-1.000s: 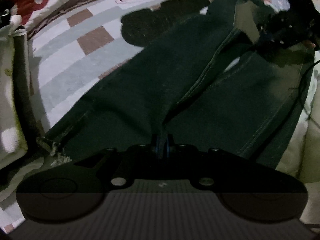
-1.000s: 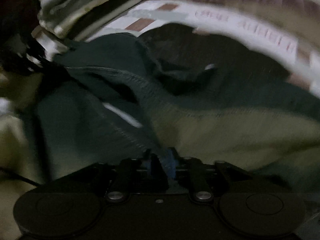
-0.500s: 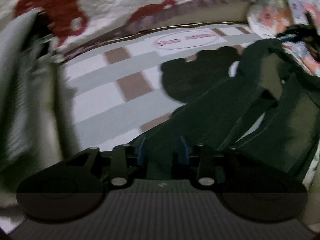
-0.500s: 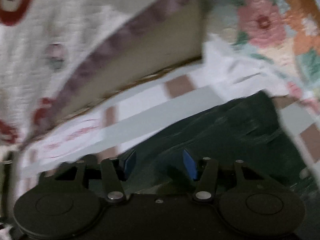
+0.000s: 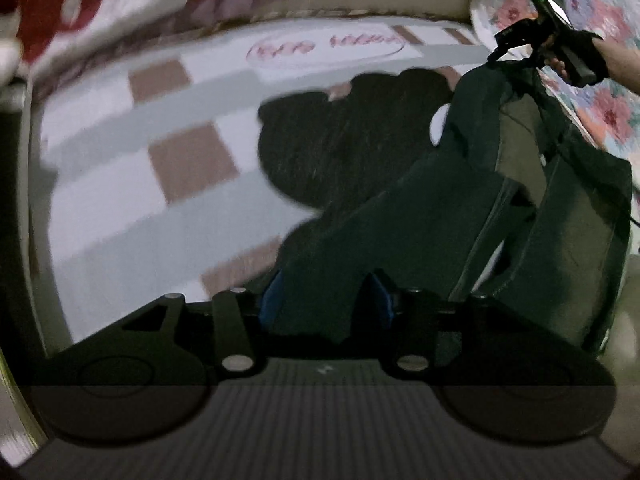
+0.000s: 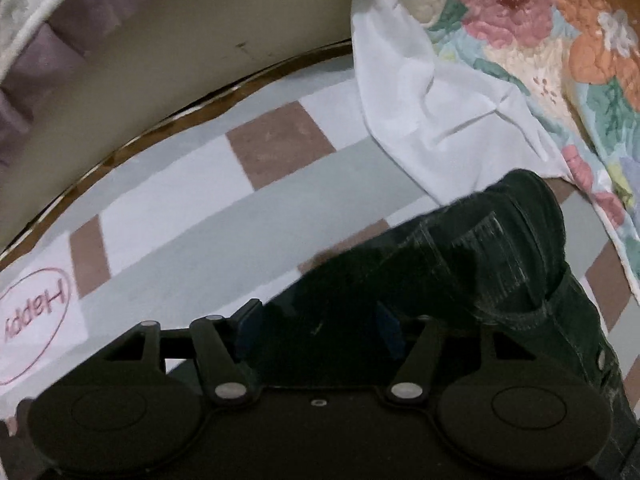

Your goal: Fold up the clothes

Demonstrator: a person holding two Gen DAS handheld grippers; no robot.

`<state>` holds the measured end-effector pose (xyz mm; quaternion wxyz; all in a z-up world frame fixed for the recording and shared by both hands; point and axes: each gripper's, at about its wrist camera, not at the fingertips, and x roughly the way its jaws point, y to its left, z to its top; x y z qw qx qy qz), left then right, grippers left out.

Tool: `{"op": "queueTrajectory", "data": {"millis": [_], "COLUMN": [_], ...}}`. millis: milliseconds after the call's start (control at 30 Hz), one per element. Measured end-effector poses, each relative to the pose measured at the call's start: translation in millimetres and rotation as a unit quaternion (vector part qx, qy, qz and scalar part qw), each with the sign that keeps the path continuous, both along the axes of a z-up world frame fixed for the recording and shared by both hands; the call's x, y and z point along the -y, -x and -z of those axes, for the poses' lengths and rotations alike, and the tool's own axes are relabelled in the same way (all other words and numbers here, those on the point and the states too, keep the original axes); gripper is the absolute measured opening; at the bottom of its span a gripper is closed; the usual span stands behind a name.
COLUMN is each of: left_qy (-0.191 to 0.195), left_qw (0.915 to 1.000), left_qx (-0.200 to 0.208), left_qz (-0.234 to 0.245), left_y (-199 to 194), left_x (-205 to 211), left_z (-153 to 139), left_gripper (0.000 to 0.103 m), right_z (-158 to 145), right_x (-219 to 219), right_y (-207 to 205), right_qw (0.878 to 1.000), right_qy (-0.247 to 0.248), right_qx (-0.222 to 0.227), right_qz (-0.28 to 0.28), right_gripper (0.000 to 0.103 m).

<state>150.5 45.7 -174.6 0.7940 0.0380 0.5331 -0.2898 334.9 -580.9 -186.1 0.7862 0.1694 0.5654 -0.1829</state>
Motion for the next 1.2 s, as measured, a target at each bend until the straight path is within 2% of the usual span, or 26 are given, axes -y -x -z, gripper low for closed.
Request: {"op": "queueTrajectory", "data": {"millis": [67,167,200,267,333,367,400,433,467,500,667,833,867,933,967,1033,1067,1100,1133,1167,1200], "left_qy": [-0.004,-0.006,-0.006,-0.008,-0.015,-0.019,-0.022,-0.024,-0.027,-0.028,-0.038,-0.045,-0.047,-0.041,-0.029,-0.006,0.005,0.024,0.044,0.065,0.082], "left_qw": [1.0,0.9999,0.9999,0.9999,0.9998,0.9998,0.9998,0.9997,0.9996,0.9995,0.9977,0.9954,0.995,0.9955,0.9963,0.9974,0.9977,0.998,0.9979,0.9972,0.9962], "left_qx": [-0.006,-0.013,-0.015,-0.014,-0.008,-0.006,-0.002,0.002,0.005,0.01,0.04,0.065,0.07,0.071,0.07,0.066,0.064,0.054,0.041,0.028,0.015], "left_qz": [-0.001,-0.002,-0.004,-0.005,-0.002,-0.001,0.001,0.003,0.005,0.01,0.04,0.053,0.055,0.048,0.042,0.029,0.023,0.022,0.023,0.024,0.025], "left_y": [6.1,11.6,12.1,11.5,10.2,9.6,9.4,9.3,9.2,10.3,20.3,26.6,27.4,21.4,16.4,6.5,1.5,-3.4,-8.3,-13.2,-17.2], "left_x": [-6.7,-14.0,-15.6,-15.3,-12.2,-10.7,-9.3,-8.0,-6.6,-5.3,-3.0,-4.4,-4.5,-2.5,-1.5,0.6,1.6,4.4,7.6,10.8,14.3], "left_z": [4.6,9.6,11.1,13.1,14.3,14.9,13.8,12.1,10.4,7.4,-3.4,-6.8,-7.1,-6.8,-7.2,-8.0,-8.5,-8.0,-7.2,-6.5,-4.2], "left_gripper": [0.051,0.053,0.054,0.055,0.057,0.057,0.057,0.057,0.057,0.057,0.057,0.057,0.057,0.057,0.057,0.057,0.057,0.057,0.058,0.059,0.06], "right_z": [6.8,17.6,20.7,23.7,19.3,17.1,12.6,6.4,0.3,-5.9,-36.6,-67.3,-65.4,-53.0,-51.6,-56.2,-59.9,-64.1,-67.5,-69.5,-70.9], "right_x": [-0.2,-10.7,-17.0,-26.4,-28.1,-28.9,-25.3,-18.8,-12.2,-5.7,27.1,59.9,65.8,73.5,71.6,61.2,55.5,49.6,42.0,32.7,23.3], "right_y": [-2.1,-6.3,-7.5,-6.3,3.5,8.4,19.9,35.9,52.0,68.0,148.2,228.4,237.4,242.0,239.1,227.9,219.1,208.2,194.8,179.1,163.1], "right_qw": [1.0,1.0,0.999,0.998,0.996,0.995,0.994,0.993,0.991,0.989,0.974,0.949,0.951,0.963,0.965,0.965,0.964,0.964,0.964,0.966,0.969], "right_qy": [0.001,0.016,0.027,0.045,0.057,0.062,0.067,0.07,0.074,0.077,0.094,0.111,0.106,0.087,0.083,0.075,0.067,0.057,0.046,0.037,0.028], "right_qx": [0.003,-0.001,-0.002,0.004,0.032,0.046,0.063,0.081,0.099,0.117,0.206,0.294,0.289,0.254,0.247,0.248,0.249,0.248,0.244,0.233,0.219], "right_qz": [0.007,-0.012,-0.026,-0.048,-0.054,-0.056,-0.054,-0.048,-0.042,-0.036,-0.005,0.027,0.024,0.007,-0.008,-0.047,-0.064,-0.079,-0.092,-0.103,-0.112], "right_gripper": [0.076,0.097,0.101,0.101,0.09,0.062,0.023,0.02,0.006,0.0,0.0,0.0,0.001,0.002,0.009,0.01,0.019,0.043,0.055,0.066,0.066]}}
